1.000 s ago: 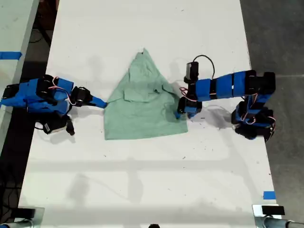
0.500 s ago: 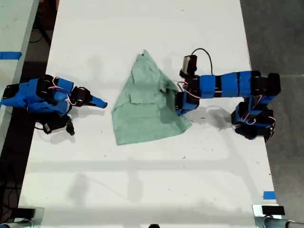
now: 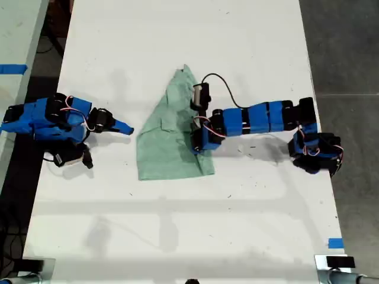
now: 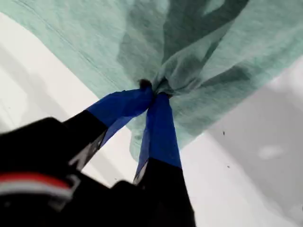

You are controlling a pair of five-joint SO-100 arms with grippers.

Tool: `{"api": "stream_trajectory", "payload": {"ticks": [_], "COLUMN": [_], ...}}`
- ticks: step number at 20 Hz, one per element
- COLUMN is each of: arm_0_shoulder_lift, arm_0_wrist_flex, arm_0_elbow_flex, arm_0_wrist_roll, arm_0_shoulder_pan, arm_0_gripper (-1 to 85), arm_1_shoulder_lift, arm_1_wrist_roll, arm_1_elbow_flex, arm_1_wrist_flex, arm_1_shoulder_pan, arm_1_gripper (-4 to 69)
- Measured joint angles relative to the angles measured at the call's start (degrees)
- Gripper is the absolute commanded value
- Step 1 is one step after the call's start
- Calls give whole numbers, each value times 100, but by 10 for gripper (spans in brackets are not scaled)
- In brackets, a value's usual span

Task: Fold t shirt

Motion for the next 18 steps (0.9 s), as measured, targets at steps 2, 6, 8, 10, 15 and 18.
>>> {"api": "stream_trajectory", "payload": {"ticks": [2,6,8,10,15,18], "arm_0_shoulder_lift": [0,0,0,0,0,0], "arm_0_wrist_flex": [0,0,0,0,0,0], "arm_0_elbow_flex": [0,0,0,0,0,0], "arm_0_wrist_roll": [0,0,0,0,0,0], "arm_0_shoulder_pan": [0,0,0,0,0,0], "arm_0_gripper": [-2,-2,-2,-2,-2,-2], "arm_1_shoulder_lift": [-44,-53,-35,35,993,3278], "arm_1_wrist_roll": [-88,-97,0,97,167,633], "arm_1_elbow_flex": [-44,-44,-44,-44,193,2329], "arm_1_wrist_flex": [-290,-457,-316,-70,853,1020], "arm_1_shoulder_pan": [0,0,0,0,88,325], "arm_1_gripper": [-8,85,157,99,-22,-19]}}
